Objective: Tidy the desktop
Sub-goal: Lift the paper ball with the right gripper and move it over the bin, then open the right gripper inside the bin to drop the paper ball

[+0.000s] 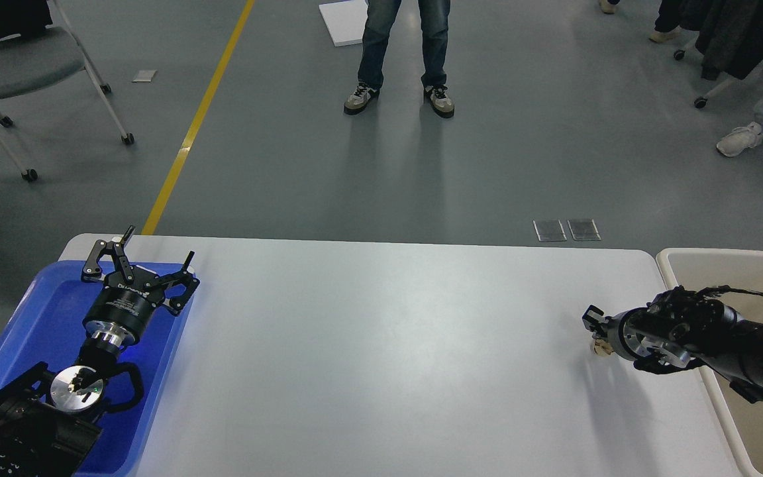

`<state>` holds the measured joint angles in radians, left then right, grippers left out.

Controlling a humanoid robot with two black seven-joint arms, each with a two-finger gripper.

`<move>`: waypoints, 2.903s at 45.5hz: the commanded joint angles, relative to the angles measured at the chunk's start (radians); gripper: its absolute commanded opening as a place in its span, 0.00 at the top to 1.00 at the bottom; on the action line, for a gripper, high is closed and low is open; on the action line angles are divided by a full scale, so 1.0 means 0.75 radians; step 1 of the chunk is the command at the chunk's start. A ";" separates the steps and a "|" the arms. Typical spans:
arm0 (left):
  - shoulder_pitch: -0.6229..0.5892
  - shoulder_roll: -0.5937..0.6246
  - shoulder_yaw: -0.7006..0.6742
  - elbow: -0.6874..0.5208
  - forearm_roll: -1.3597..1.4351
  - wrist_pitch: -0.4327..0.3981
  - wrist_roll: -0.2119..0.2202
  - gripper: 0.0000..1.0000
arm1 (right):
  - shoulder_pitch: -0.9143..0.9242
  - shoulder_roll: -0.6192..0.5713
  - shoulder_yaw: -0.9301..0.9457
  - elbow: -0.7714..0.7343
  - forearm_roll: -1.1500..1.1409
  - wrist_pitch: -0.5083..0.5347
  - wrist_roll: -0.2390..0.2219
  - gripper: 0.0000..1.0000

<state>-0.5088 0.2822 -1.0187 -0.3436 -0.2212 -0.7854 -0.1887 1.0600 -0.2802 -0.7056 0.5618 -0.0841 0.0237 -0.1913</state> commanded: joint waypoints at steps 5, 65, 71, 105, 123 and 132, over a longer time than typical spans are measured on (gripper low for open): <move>0.001 0.000 0.000 0.000 0.000 0.000 0.000 0.00 | 0.041 -0.111 0.157 -0.009 0.008 0.019 -0.001 1.00; -0.001 0.000 0.002 0.000 0.000 0.000 0.000 0.00 | 0.765 -0.989 0.387 0.654 -0.015 0.334 -0.042 1.00; -0.001 0.000 0.002 0.000 0.000 0.000 0.000 0.00 | 0.812 -1.027 0.382 0.660 -0.015 0.353 -0.046 1.00; -0.001 0.000 0.000 0.000 -0.002 0.000 0.000 0.00 | 0.728 -1.238 0.503 0.615 0.012 0.355 -0.027 1.00; 0.001 0.000 0.000 0.000 -0.002 0.000 -0.002 0.00 | 0.327 -1.228 0.822 0.396 0.237 0.337 0.089 1.00; -0.001 0.000 0.000 0.000 -0.002 0.000 -0.004 0.00 | 0.160 -1.163 0.937 0.261 0.308 0.334 0.181 1.00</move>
<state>-0.5080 0.2822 -1.0186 -0.3436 -0.2224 -0.7854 -0.1913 1.3393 -1.1961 -0.1144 0.8773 0.0649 0.2783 -0.1277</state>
